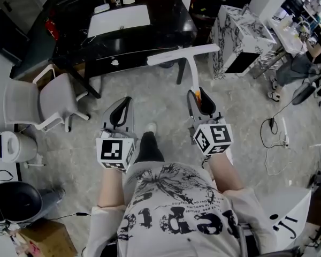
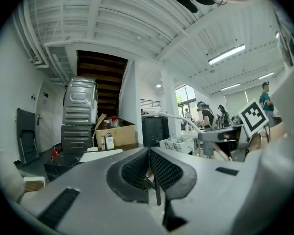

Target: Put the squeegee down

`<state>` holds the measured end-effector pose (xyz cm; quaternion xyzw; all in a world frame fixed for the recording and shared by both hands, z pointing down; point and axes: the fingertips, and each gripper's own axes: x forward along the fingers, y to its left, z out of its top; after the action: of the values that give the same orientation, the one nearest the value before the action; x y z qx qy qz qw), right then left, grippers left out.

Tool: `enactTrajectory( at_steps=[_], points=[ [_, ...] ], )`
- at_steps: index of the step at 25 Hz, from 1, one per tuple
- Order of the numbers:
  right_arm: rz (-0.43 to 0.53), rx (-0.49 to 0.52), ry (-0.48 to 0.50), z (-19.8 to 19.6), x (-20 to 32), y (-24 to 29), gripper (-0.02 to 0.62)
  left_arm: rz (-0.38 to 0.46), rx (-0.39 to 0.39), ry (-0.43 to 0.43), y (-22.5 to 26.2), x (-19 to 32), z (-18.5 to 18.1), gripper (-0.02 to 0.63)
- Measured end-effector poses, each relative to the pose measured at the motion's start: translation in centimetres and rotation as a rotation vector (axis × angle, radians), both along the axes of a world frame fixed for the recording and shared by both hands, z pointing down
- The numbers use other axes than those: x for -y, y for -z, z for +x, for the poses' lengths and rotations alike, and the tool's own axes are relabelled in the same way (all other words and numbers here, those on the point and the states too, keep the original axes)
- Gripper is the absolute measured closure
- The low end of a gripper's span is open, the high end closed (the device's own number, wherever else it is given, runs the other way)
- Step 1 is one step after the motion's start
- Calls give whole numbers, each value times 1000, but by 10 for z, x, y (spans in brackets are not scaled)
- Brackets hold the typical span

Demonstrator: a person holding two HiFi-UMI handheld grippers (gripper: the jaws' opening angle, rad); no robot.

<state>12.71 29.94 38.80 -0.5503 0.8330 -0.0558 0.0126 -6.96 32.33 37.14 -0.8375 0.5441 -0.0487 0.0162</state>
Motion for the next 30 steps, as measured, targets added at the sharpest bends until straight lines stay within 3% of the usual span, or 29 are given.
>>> enactTrajectory(
  at_steps=[18,30],
  points=[
    [-35,-41,-52,-69,290,3,472,18,-48,-96,16,311,-64,594],
    [-100,-28,-58,-78,414,-14,472,-40,-54,-93,-4,428,-72,594]
  ],
)
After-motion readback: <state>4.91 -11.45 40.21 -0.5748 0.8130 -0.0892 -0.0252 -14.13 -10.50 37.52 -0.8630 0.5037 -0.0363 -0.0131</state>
